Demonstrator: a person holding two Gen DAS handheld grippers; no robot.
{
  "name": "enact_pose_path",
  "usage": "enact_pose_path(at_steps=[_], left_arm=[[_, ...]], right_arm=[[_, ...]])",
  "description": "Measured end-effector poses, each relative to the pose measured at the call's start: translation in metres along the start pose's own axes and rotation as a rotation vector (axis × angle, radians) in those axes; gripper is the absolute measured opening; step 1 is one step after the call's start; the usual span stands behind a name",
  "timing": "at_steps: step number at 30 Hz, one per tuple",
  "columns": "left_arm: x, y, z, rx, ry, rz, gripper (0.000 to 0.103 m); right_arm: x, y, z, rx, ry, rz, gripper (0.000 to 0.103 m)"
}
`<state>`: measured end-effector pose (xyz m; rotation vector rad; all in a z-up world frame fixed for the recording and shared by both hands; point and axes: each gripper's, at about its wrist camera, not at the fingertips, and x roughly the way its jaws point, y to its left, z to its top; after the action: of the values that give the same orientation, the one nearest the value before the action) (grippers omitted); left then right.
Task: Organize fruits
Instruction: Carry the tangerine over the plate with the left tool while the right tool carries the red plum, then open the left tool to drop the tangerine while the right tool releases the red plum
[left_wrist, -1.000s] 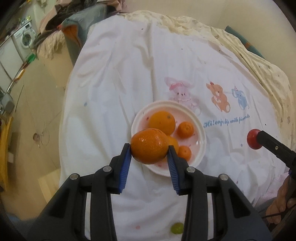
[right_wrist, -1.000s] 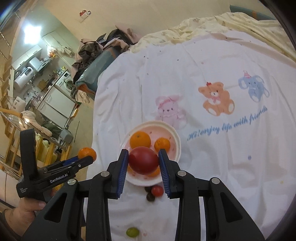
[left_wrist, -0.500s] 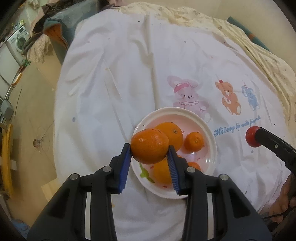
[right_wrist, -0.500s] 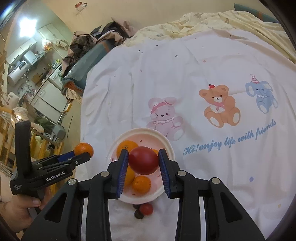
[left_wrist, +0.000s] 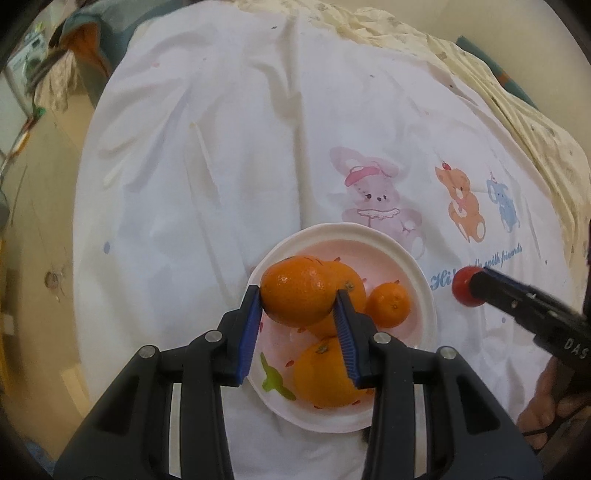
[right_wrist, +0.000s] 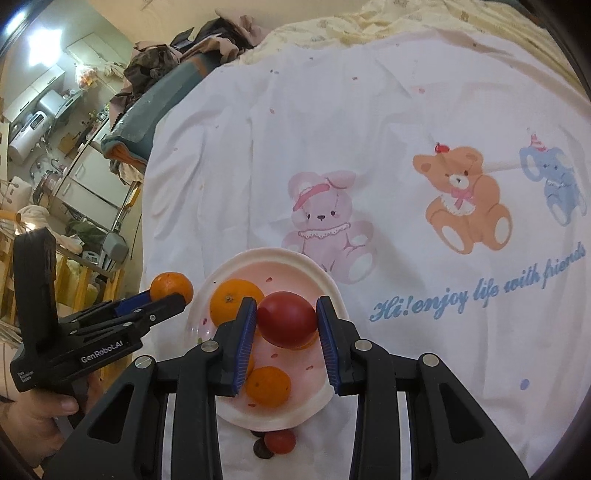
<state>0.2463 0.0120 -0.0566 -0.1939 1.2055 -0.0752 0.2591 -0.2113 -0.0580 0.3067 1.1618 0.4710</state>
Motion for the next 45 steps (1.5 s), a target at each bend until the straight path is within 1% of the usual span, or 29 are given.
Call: enact_pose_path(at_steps=[3,6,9,12,16,18,22,28,30,31,32,34,35,36,38,40,41,45], left_arm=[[0.005,0.008,0.0,-0.052,0.022,-0.024,0.035],[0.01,0.009,-0.001,-0.073,0.043,-0.038,0.036],[0.013,0.008,-0.003,-0.072,0.053,-0.03,0.036],[0.018,0.009,-0.005,-0.073,0.075,0.004,0.036],[0.029,0.013,-0.011,-0.101,0.142,-0.009,0.036],[0.029,0.013,-0.012,-0.106,0.137,-0.002,0.037],[0.029,0.008,-0.012,-0.084,0.125,0.014,0.037],[0.028,0.011,-0.012,-0.089,0.13,0.021,0.039],[0.03,0.01,-0.011,-0.088,0.142,0.006,0.053],[0.031,0.01,-0.011,-0.089,0.15,0.003,0.068],[0.03,0.008,-0.012,-0.085,0.145,0.022,0.078],[0.027,0.004,-0.014,-0.061,0.118,0.046,0.081],[0.027,0.001,-0.014,-0.048,0.116,0.051,0.082],[0.028,-0.001,-0.014,-0.032,0.118,0.056,0.082],[0.027,-0.005,-0.014,0.001,0.113,0.078,0.083],[0.027,-0.008,-0.014,0.021,0.102,0.1,0.084],[0.027,-0.009,-0.014,0.026,0.101,0.106,0.086],[0.028,-0.01,-0.013,0.029,0.112,0.095,0.086]], right_arm=[[0.01,-0.007,-0.002,0.046,0.026,0.023,0.035],[0.016,-0.008,-0.003,0.064,0.032,0.041,0.035],[0.025,-0.009,-0.007,0.049,0.049,0.014,0.035],[0.031,-0.011,-0.009,0.058,0.061,0.017,0.035],[0.033,-0.007,-0.006,0.052,0.04,0.035,0.036],[0.038,-0.004,-0.005,0.047,0.042,0.041,0.036],[0.044,0.001,-0.003,0.035,0.049,0.044,0.036],[0.05,-0.001,-0.002,0.049,0.052,0.043,0.037],[0.049,-0.002,-0.001,0.054,0.048,0.049,0.038],[0.047,-0.002,-0.001,0.06,0.039,0.061,0.038],[0.046,-0.001,0.0,0.062,0.035,0.068,0.038],[0.044,0.0,0.001,0.058,0.027,0.074,0.038],[0.042,0.001,0.001,0.058,0.022,0.08,0.043],[0.041,0.001,0.001,0.062,0.015,0.087,0.056],[0.036,0.002,0.002,0.067,-0.005,0.085,0.069],[0.034,0.003,0.003,0.06,-0.007,0.079,0.069],[0.034,0.004,0.003,0.059,-0.005,0.077,0.069],[0.029,0.005,0.004,0.059,-0.013,0.072,0.069]])
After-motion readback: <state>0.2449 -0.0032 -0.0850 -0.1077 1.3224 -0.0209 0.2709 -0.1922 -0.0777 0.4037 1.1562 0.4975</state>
